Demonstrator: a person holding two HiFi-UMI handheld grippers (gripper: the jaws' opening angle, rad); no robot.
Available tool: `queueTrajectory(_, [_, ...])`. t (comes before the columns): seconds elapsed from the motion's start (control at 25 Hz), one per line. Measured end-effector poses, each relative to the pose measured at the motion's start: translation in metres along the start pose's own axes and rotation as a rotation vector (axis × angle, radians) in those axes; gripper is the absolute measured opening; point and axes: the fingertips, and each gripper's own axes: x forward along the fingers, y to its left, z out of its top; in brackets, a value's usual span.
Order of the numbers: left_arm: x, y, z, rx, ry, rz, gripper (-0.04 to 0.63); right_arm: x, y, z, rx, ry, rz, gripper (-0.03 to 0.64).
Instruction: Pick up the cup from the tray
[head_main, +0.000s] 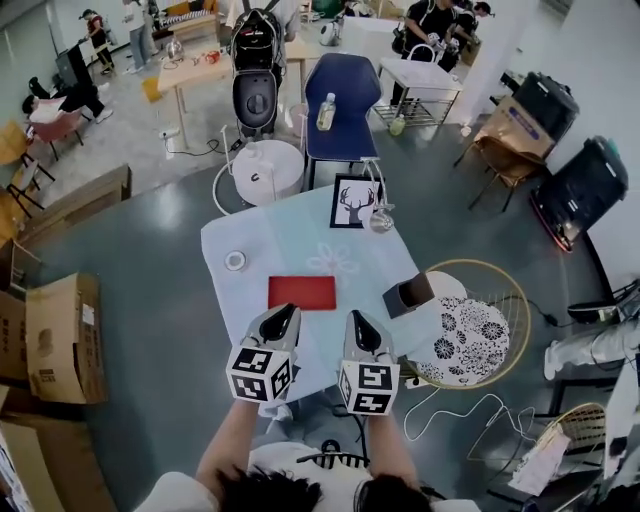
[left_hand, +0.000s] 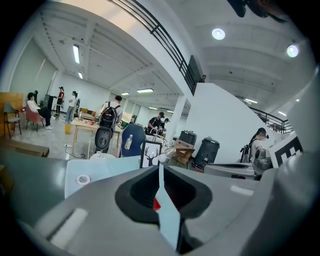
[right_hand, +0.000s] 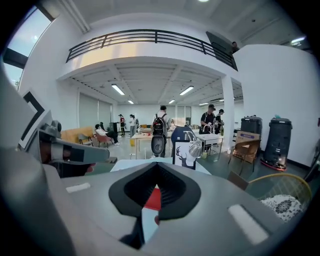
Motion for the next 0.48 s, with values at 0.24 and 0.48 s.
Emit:
queueTrajectory(0.24, [-0.022, -0.005, -0.005, 0.034, -0.007, -0.003, 0.020, -0.011, 0.029, 0.001, -0.043, 0.008, 0.044, 0.025])
queueTrajectory(0.48, [-0.035, -0.009, -0.004, 0.029, -0.030, -0.004, 0.020, -0.023, 0.037, 0.008, -0.043, -0.011, 0.037, 0.025])
